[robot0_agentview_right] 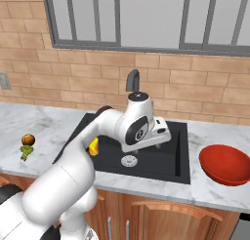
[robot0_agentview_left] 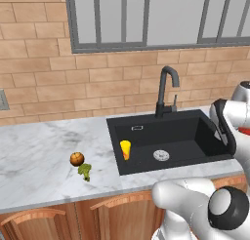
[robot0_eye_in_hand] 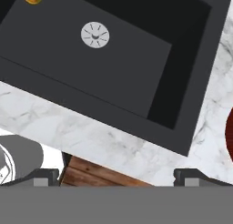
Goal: Remove the orange and broccoli from the sink. Then move the bowl and cup from the counter to the sink for washing.
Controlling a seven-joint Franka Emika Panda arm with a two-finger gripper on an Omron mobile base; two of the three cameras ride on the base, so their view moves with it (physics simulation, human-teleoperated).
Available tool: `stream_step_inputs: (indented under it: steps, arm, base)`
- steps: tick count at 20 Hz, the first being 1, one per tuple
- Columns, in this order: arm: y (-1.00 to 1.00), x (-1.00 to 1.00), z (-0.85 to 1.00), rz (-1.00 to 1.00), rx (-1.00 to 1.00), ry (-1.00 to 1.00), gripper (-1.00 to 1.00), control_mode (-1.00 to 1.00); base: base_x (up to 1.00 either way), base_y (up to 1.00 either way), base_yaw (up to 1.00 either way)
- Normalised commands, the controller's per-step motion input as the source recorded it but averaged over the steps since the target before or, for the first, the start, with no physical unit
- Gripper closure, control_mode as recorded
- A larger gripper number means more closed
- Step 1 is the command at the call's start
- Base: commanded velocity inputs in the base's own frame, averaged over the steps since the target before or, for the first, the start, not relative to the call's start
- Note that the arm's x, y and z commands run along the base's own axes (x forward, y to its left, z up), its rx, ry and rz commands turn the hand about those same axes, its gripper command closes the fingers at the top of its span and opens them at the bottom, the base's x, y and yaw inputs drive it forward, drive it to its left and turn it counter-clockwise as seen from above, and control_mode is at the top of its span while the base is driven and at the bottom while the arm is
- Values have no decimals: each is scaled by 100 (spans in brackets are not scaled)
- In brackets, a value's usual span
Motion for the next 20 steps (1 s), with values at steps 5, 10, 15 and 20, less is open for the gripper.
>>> stream_step_inputs:
  steps: [5,10,15,20]
  arm:
    - [-45,20,-8,0,-2,0,-100,-100]
    - [-50,15,-11,-2,0,0,-100,-100]
    - [-48,16,-14,-5,0,0,-100,-100]
    - [-39,19,-20,-7,0,0,-100,-100]
  base:
    - [0,0,0]
    - [0,0,0]
    - [0,0,0]
    - [0,0,0]
